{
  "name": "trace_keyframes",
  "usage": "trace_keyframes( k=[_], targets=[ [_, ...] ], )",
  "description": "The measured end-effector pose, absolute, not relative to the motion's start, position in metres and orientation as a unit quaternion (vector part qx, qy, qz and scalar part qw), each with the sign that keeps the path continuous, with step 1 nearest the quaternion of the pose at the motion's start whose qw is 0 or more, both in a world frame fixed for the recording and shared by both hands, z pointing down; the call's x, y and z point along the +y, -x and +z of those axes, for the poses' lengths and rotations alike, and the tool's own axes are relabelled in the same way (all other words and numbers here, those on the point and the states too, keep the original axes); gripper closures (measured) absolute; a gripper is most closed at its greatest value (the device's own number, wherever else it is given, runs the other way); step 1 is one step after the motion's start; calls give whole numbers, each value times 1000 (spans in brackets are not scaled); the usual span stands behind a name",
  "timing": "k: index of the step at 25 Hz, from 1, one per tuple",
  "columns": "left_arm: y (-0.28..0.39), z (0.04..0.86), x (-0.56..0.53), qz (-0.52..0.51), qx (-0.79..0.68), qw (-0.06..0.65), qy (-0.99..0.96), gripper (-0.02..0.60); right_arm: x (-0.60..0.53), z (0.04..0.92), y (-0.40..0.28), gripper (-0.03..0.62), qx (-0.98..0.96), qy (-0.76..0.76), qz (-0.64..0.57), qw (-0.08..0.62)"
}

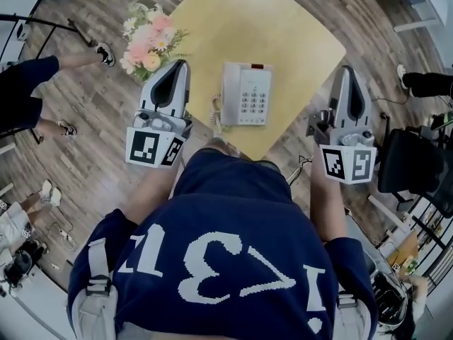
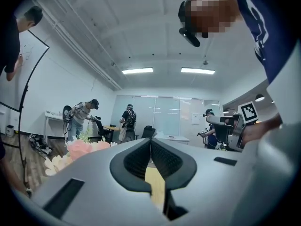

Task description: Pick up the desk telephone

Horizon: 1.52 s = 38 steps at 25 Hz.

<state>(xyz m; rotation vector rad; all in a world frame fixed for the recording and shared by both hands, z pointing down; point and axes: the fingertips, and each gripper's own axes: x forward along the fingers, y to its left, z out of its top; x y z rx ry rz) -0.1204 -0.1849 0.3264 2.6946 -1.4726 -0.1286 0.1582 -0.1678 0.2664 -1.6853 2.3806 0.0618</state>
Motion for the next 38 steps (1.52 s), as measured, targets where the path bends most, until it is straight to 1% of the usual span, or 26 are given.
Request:
trace_keyframes(
  k=[7,11,13,17,18,19,20,21,26,29,33,36,38],
  targets=[
    [104,345,-181,-27,-479,45,-876,565,-192,294,-146,574,843,528,-12,104],
    [94,379,-177,11,-479,68,-875,565,-206,345,-144,572,853,510,-79,76],
    [92,406,-176,35,-484,90,-870,565,-209,378,-141,572,857,497,-123,59],
    [86,463,-171,65,-474,166,-862,563,-205,442,-128,571,870,448,-202,30],
    [87,477,-172,79,-476,180,-857,544,-202,457,-120,569,879,418,-229,30],
    [88,490,-174,97,-481,190,-850,477,-197,473,-110,566,886,380,-262,35],
    [89,503,-176,113,-485,200,-844,395,-192,489,-100,495,890,344,-298,37],
    [88,514,-177,122,-483,213,-840,344,-187,506,-94,380,888,321,-329,32],
    [66,564,-179,132,-401,319,-848,302,-178,588,-98,362,857,335,-390,-42],
    [53,582,-174,130,-349,381,-846,286,-169,610,-97,350,843,328,-423,-48],
    [41,591,-171,94,-309,458,-828,268,-161,627,-96,339,833,316,-451,-63],
    [36,602,-167,100,-281,492,-818,263,-161,632,-89,336,824,301,-477,-59],
    [34,606,-167,98,-272,505,-813,256,-163,632,-82,338,815,296,-497,-38]
  ],
)
